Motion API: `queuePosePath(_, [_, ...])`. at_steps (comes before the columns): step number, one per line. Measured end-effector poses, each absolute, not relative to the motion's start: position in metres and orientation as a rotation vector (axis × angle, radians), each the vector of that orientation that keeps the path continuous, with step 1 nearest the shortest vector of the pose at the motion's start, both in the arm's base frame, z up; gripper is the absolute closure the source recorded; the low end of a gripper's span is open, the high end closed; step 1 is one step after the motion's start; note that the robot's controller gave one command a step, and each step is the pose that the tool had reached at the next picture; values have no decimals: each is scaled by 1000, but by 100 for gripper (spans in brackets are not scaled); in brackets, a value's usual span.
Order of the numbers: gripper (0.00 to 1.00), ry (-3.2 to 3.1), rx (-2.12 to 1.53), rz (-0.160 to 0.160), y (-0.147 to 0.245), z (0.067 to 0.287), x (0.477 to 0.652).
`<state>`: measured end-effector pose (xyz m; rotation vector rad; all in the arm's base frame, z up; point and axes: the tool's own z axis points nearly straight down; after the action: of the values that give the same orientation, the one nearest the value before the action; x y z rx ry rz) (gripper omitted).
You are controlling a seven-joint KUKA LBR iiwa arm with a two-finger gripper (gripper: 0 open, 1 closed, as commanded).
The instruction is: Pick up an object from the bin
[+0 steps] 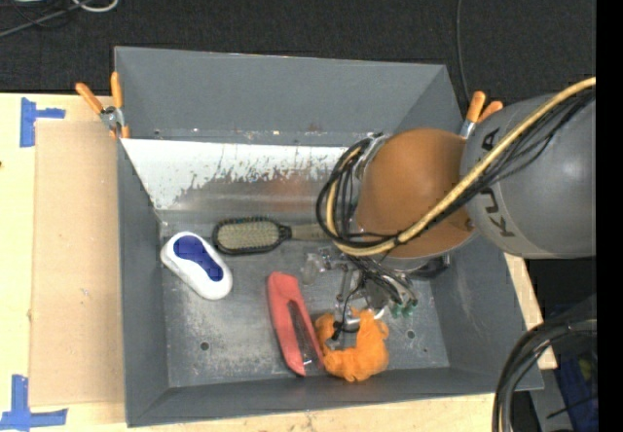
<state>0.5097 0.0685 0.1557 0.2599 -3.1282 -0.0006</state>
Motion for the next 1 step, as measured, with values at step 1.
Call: queuePosePath(1, [0,-3126,205,1,29,158,487])
